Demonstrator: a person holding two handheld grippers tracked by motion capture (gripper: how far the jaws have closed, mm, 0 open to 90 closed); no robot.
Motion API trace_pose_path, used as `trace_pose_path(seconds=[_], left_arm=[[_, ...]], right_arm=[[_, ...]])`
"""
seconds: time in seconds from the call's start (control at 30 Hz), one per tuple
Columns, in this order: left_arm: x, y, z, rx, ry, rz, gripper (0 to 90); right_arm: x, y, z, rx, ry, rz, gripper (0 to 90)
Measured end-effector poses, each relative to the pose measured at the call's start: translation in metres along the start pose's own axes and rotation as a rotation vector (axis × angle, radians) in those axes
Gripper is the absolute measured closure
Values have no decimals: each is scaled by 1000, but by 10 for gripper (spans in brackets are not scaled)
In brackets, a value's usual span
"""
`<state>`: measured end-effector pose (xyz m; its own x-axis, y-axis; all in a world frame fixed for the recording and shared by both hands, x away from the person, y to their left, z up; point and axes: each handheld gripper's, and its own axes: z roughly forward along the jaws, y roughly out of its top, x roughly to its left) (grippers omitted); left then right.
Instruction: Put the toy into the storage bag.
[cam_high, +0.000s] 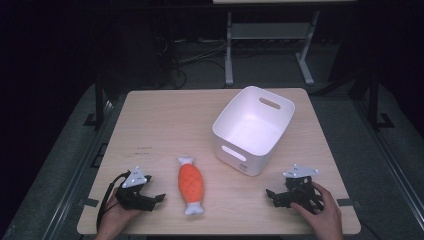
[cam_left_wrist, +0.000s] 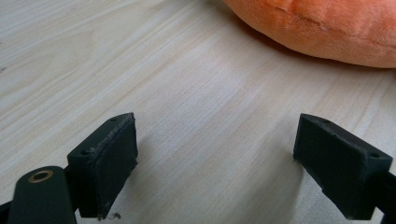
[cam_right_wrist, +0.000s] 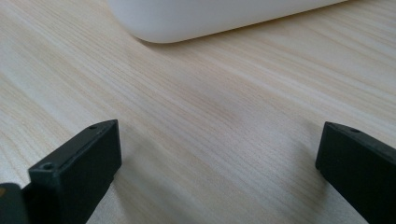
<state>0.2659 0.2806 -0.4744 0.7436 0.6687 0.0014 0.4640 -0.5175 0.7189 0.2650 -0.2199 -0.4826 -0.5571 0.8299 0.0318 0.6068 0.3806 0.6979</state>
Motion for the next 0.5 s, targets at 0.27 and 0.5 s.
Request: trace_pose_path(seconds=[0.27,0.5], left_arm=[[0,1,0,0,8,-4,150],[2,5,-3,12,-2,-18,300]], right_arm=[[0,0,0,-2,0,2,0],[0,0,0,-2,0,0,0]])
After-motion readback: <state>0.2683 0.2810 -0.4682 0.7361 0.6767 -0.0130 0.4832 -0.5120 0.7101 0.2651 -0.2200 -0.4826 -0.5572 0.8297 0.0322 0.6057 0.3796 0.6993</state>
